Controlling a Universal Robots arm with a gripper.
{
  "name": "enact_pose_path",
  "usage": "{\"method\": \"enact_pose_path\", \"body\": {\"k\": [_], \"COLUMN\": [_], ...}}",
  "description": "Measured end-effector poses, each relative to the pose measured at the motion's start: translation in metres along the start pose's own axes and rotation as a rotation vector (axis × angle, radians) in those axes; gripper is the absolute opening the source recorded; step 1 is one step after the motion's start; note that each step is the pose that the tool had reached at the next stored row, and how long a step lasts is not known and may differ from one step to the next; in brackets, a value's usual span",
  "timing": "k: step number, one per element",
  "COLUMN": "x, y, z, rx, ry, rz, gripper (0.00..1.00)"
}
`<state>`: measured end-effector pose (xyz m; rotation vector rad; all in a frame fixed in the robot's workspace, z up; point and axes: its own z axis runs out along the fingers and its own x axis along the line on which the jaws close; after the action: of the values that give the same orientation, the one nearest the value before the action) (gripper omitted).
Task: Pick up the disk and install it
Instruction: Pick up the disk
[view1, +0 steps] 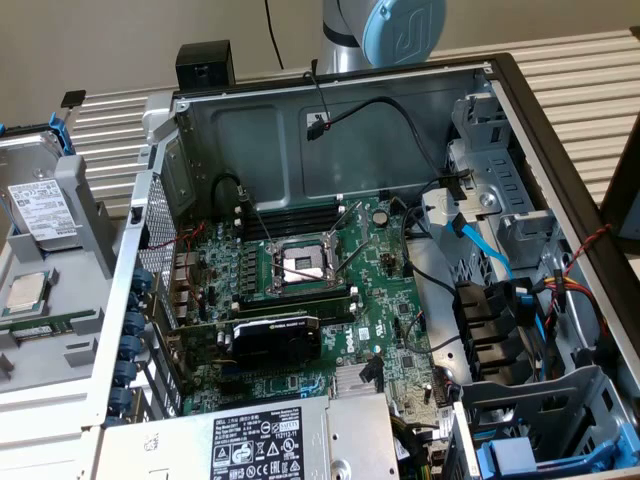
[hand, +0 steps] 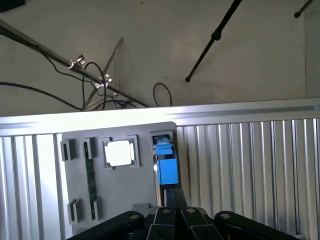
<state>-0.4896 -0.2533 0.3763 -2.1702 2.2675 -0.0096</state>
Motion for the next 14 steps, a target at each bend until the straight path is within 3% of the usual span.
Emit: {"method": "enact_pose_path", "body": {"k": [5,14], "x": [0.0,0.0001], "y": [0.0005,0.003], "z": [0.0004,0.0018], "rx": [0.0006,0.0012], "ry": [-0.0007,-0.0006], "rz": [-0.086,-0.109], "gripper": [0.11,0.11]}}
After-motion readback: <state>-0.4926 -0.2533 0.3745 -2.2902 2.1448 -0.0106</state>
